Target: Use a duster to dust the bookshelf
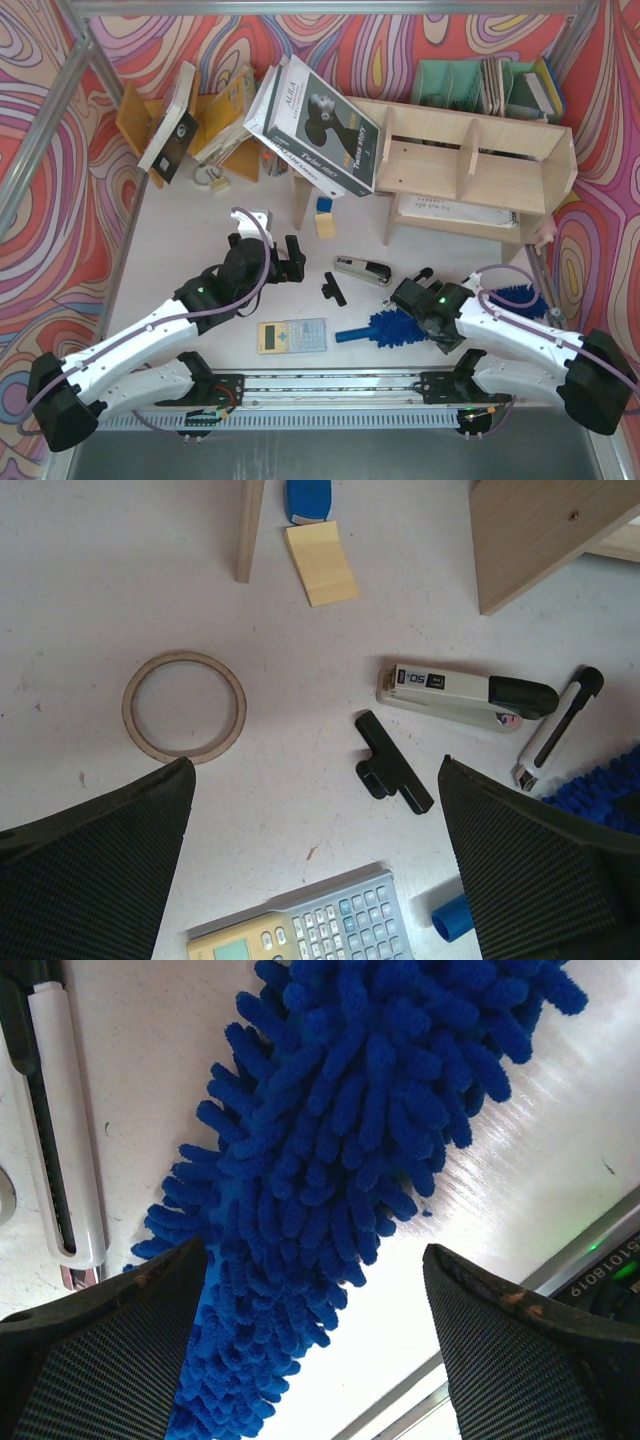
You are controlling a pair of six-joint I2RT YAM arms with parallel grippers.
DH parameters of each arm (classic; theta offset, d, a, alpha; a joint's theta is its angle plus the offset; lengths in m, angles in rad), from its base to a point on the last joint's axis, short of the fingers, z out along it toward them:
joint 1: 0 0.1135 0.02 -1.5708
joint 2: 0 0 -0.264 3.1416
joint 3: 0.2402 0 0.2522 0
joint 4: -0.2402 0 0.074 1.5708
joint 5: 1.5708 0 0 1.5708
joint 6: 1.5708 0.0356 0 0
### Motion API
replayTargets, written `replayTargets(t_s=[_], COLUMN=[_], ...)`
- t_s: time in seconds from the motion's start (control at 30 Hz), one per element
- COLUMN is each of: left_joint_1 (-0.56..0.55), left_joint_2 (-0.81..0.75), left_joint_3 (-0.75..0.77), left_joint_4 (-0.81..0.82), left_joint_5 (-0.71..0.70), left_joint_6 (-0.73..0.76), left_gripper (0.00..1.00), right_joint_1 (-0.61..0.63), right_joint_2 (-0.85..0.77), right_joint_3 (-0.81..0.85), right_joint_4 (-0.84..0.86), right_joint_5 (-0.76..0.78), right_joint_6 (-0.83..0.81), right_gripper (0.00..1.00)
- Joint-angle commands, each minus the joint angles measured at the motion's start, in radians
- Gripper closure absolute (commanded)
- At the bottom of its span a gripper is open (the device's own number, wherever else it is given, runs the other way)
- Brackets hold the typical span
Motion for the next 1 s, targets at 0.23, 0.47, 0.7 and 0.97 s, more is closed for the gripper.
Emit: replayTargets(t_s=[0.23,0.47,0.7,0.97], left_joint_1=[-0.035,-0.045,-0.059,-0.087], left_joint_2=[0.079,0.124,0.163,0.203], left_joint_3=[0.05,0.095,0.112,0.135], left_joint_4=[-0.013,-0.011,0.009,0.004], left_joint_5=[0.006,0.033,0.06,0.081], left_joint_6=[0.021,0.042,0.05,0.064], left_gripper=[0.02,0.02,0.02,0.02], right_joint_1=[-0.054,-0.077,-0.087,-0.09], right_joint_2=[-0.028,0.005,0.014,-0.045], right_joint_3=[-0.064,-0.098,-0.11,-0.129], right_joint_4=[0.166,0.178,0.182,0.165], right_joint_5=[0.016,-0.018,-0.005,0.007], right_joint_6=[-0.052,-0.037,-0.034,-0.003], right_gripper=[0.22,0.23,0.3,0.49])
